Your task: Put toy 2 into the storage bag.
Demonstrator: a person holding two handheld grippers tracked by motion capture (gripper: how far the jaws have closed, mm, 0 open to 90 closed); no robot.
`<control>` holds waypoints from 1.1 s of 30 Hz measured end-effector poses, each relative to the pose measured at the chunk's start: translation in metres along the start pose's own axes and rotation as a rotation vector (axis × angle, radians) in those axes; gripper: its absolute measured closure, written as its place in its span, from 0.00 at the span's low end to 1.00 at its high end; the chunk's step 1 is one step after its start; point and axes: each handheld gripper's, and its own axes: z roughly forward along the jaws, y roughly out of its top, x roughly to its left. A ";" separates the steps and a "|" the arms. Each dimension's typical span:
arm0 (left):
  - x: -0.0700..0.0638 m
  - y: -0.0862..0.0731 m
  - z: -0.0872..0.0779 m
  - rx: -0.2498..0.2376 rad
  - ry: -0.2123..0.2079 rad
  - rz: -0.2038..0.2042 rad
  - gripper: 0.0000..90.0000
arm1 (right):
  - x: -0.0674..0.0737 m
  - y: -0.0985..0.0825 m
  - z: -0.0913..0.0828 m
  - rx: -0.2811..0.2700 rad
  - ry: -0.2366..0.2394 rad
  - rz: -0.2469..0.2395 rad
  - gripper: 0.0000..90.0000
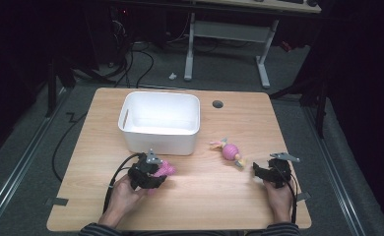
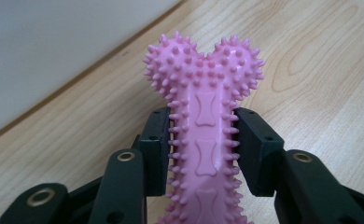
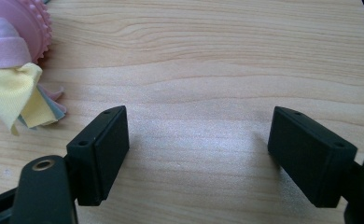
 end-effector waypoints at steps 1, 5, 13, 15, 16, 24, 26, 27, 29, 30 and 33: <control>0.001 0.000 -0.002 -0.005 0.002 -0.001 0.65 | 0.000 0.000 0.000 0.000 0.000 -0.001 0.23; 0.004 -0.001 -0.009 -0.032 0.003 -0.014 0.65 | 0.000 0.000 0.000 0.000 0.001 -0.002 0.23; 0.005 0.003 -0.019 -0.040 0.023 0.002 0.65 | 0.000 0.000 0.000 -0.002 -0.001 -0.007 0.23; 0.005 0.004 -0.021 -0.043 0.019 0.000 0.65 | 0.000 0.000 0.000 -0.002 -0.002 -0.007 0.23; 0.006 0.004 -0.022 -0.047 0.019 -0.002 0.65 | 0.000 0.000 0.000 -0.002 -0.002 -0.007 0.23; 0.011 0.009 -0.035 -0.054 0.033 -0.028 0.65 | 0.001 0.000 0.000 0.000 -0.002 -0.007 0.23; 0.012 0.011 -0.037 -0.060 0.027 -0.038 0.65 | 0.001 0.000 0.000 0.000 -0.003 -0.007 0.23; 0.013 0.011 -0.038 -0.058 0.021 -0.039 0.65 | 0.001 0.000 0.000 0.000 -0.003 -0.008 0.23; 0.013 0.015 -0.041 -0.048 0.029 -0.033 0.65 | 0.001 0.000 0.000 0.000 -0.003 -0.008 0.23; 0.013 0.015 -0.041 -0.048 0.029 -0.033 0.65 | 0.001 0.000 0.000 0.000 -0.003 -0.008 0.23; 0.014 0.021 -0.047 -0.051 0.046 -0.031 0.65 | 0.001 0.000 0.000 0.000 -0.004 -0.006 0.23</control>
